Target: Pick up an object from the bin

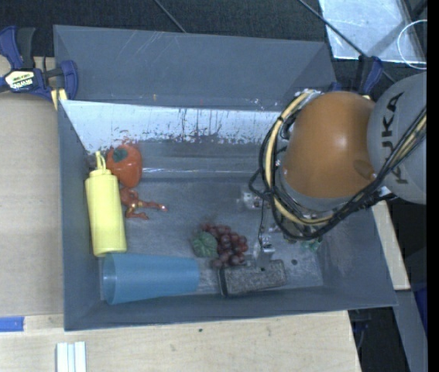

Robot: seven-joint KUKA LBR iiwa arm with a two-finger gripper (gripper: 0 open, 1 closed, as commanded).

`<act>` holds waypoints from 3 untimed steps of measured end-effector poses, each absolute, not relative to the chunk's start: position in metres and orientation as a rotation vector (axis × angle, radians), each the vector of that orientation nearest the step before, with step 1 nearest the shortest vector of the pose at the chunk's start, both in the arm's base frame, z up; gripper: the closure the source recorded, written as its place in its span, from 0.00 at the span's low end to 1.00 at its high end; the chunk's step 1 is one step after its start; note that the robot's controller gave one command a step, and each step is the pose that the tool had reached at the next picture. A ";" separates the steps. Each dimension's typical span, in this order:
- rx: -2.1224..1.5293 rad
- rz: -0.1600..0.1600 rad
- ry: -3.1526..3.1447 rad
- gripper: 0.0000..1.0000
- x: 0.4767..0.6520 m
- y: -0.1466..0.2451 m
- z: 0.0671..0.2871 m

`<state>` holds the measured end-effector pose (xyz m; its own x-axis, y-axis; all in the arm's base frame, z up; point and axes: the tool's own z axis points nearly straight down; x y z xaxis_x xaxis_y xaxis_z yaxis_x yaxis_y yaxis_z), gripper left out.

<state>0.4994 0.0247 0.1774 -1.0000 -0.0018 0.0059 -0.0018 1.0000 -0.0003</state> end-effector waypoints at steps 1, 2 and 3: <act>0.000 0.000 -3.144 0.00 0.501 0.025 0.182; -0.311 -0.001 -3.131 0.00 0.484 0.012 0.076; -0.073 -0.002 -3.152 0.00 0.485 0.006 0.155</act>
Offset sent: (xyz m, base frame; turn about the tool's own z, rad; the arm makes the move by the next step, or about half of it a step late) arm -0.0176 -0.0136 -0.1074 0.2091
